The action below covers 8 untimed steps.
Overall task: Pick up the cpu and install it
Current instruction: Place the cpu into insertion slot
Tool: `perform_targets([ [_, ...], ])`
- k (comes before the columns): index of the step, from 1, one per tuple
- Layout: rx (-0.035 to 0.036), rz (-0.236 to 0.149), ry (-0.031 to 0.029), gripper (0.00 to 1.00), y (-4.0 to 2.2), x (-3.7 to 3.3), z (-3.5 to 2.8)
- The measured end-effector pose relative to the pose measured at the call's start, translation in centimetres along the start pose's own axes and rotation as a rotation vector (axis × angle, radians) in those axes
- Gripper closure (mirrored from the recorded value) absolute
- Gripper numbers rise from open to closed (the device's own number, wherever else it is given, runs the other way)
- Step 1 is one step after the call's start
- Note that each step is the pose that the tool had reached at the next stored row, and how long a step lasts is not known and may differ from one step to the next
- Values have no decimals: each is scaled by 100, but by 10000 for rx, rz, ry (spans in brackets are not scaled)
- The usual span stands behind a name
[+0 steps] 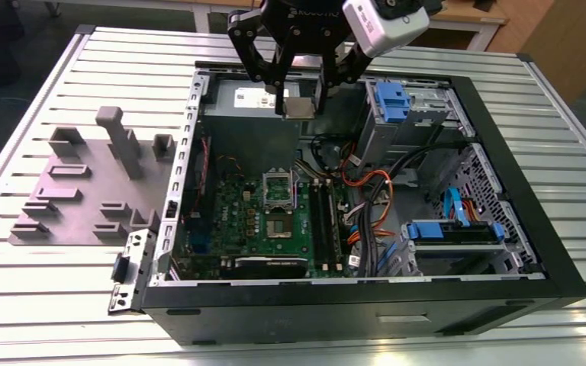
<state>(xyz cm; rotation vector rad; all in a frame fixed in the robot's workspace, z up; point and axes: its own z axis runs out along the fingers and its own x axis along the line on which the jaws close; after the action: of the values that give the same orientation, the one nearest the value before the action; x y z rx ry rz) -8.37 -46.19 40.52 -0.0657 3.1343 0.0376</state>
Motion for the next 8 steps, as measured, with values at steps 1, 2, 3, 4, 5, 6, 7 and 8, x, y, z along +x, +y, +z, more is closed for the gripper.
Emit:
perform_targets([
  [1, 0, -6, 0, 53, 0, 0, 0],
  [2, 0, -12, 0, 53, 0, 0, 0],
  [3, 0, -18, 0, 53, 0, 0, 0],
  [4, 1, -24, 1, 53, 0, 0, 0],
  [5, 0, -30, 1, 53, 0, 0, 0],
  [6, 0, -36, 0, 53, 0, 0, 0],
  [7, 0, -42, 1, 53, 0, 0, 0],
  [8, 0, -49, 1, 53, 0, 0, 0],
])
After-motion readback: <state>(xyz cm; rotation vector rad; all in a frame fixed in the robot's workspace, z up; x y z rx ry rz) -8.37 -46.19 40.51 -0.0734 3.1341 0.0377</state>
